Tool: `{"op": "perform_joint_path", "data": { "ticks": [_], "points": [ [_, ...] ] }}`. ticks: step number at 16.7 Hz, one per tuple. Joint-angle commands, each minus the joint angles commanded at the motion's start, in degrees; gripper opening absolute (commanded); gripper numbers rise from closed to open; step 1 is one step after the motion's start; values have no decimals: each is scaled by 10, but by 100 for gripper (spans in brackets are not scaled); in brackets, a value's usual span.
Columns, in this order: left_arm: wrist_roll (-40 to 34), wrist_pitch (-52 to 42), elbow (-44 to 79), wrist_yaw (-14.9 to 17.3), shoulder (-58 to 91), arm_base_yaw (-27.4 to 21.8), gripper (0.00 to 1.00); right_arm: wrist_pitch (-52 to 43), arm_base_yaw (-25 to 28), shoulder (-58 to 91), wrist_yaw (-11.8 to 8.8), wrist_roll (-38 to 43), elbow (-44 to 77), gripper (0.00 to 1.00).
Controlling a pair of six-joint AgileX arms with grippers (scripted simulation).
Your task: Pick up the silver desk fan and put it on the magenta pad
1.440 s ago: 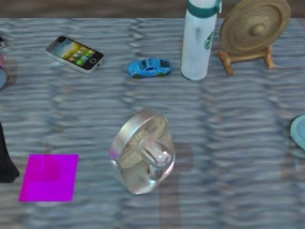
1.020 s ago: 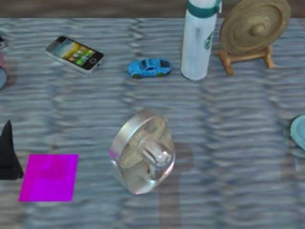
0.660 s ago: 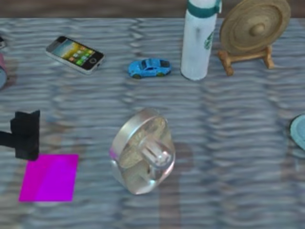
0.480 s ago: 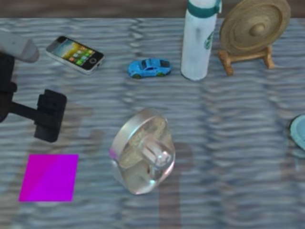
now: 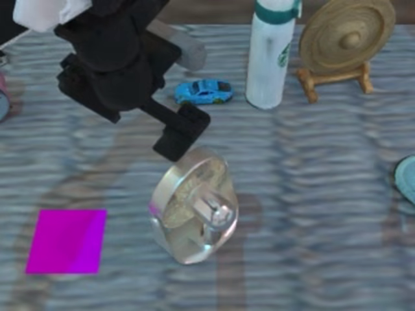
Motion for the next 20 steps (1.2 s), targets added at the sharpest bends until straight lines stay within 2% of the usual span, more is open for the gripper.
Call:
{"op": "perform_joint_path", "data": {
  "ticks": [4,7,14,20],
  "points": [
    [6,-87,126,1,118,-43,100,0,0,0,0,0,0,100],
    [7,-110,161,1,147,-55,100,0,0,0,0,0,0,100],
    [8,-100,150,1,145,-53,100,0,0,0,0,0,0,100],
    [8,-6,49,1,139,-54,100,0,0,0,0,0,0,100]
  ]
}}
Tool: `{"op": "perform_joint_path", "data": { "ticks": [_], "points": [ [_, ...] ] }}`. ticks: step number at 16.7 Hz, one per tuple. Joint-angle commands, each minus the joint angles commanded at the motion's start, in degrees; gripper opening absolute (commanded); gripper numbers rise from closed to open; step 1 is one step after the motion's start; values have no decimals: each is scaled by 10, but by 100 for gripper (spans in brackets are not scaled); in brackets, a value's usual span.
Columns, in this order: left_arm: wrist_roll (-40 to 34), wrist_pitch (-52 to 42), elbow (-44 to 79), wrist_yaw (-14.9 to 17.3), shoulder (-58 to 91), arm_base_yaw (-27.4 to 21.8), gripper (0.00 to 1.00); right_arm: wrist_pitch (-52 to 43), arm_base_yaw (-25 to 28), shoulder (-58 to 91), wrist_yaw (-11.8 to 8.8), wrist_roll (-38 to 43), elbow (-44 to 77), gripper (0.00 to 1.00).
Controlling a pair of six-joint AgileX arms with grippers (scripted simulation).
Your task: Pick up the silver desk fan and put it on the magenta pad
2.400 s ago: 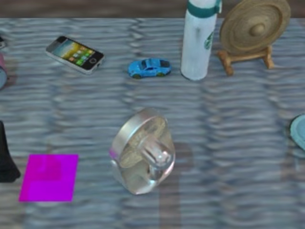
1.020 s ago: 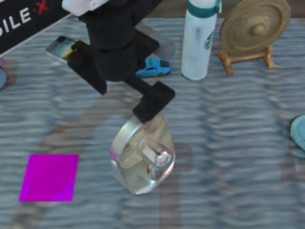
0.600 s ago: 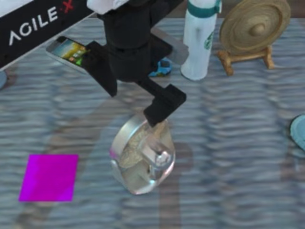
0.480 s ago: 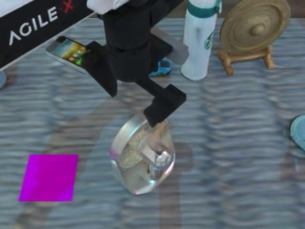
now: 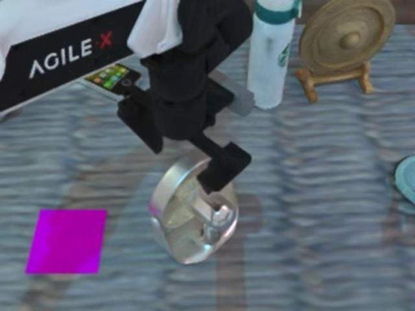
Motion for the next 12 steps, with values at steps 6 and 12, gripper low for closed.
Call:
{"op": "perform_joint_path", "data": {
  "ticks": [6,12],
  "points": [
    [0,13,-13,0,0,0,92,0,0,0,0,0,0,100],
    [0,13,-13,0,0,0,47,0,0,0,0,0,0,100]
  ]
}}
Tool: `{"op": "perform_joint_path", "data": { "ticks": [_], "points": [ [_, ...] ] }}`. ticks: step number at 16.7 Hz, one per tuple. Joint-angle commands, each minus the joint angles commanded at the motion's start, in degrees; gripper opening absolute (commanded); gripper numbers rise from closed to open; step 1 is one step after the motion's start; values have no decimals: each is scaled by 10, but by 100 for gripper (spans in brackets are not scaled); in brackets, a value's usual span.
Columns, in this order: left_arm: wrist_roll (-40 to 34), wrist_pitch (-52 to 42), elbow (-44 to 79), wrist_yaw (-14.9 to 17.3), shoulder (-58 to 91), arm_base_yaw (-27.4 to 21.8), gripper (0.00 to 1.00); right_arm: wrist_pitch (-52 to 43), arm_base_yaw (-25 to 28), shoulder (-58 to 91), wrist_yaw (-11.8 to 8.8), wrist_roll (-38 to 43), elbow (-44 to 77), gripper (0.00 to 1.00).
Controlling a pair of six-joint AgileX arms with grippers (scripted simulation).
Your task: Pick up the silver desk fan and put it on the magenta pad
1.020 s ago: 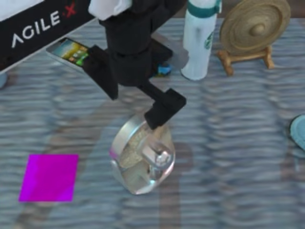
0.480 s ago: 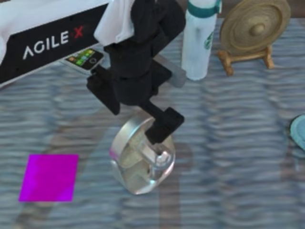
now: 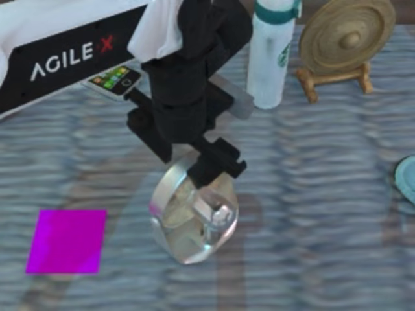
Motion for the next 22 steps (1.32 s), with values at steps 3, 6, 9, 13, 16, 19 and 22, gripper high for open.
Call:
{"op": "perform_joint_path", "data": {
  "ticks": [3,6,9,13,16,19,22],
  "points": [
    [0,0,0,0,0,0,25,0,0,0,0,0,0,100],
    [0,0,0,0,0,0,2,0,0,0,0,0,0,100],
    [0,0,0,0,0,0,0,0,0,0,0,0,0,100],
    [0,0,0,0,0,0,0,0,0,0,0,0,0,100],
    [1,-2,2,0,0,0,0,0,0,0,0,0,0,100],
    [0,-41,44,0,3,4,0,0,0,0,0,0,0,100],
    [0,-98,106,0,7,9,0,0,0,0,0,0,0,100]
  ]
}}
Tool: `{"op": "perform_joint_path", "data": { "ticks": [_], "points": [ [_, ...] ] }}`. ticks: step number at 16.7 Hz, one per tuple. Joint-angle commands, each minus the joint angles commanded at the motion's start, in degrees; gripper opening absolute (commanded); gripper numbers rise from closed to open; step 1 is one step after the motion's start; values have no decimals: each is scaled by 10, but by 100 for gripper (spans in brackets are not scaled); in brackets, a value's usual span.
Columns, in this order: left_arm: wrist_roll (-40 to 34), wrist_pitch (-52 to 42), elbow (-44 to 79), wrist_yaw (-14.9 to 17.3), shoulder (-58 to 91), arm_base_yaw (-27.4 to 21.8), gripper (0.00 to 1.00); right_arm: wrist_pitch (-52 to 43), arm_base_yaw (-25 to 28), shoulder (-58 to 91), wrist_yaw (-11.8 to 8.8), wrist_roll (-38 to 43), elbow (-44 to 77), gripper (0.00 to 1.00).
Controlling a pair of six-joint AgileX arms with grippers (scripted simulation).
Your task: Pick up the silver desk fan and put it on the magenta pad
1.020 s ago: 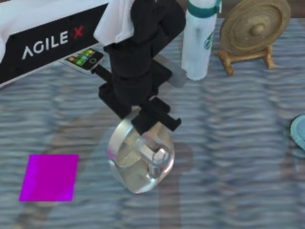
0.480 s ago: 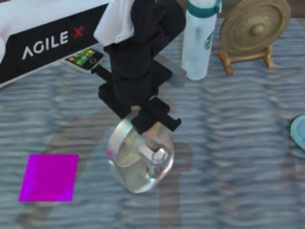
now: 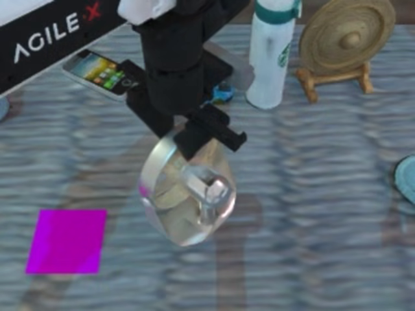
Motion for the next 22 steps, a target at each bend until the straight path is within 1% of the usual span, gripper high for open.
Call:
{"op": "perform_joint_path", "data": {
  "ticks": [2,7,9,11,13,15,19,22],
  "points": [
    [0,-18,18,0,0,2,0,0,0,0,0,0,0,100],
    [-5,-19,14,-2,-3,0,0,0,0,0,0,0,0,100],
    [-35,-26,-1,-7,-12,8,0,0,0,0,0,0,0,100],
    [-89,-35,-25,-16,-29,22,0,0,0,0,0,0,0,100],
    [-166,-43,-55,-24,-54,41,0,0,0,0,0,0,0,100],
    [-264,-47,-90,-32,-84,65,0,0,0,0,0,0,0,100],
    [-501,-41,-165,-36,-152,120,0,0,0,0,0,0,0,100],
    [-690,-25,-223,-28,-201,162,0,0,0,0,0,0,0,100]
  ]
}}
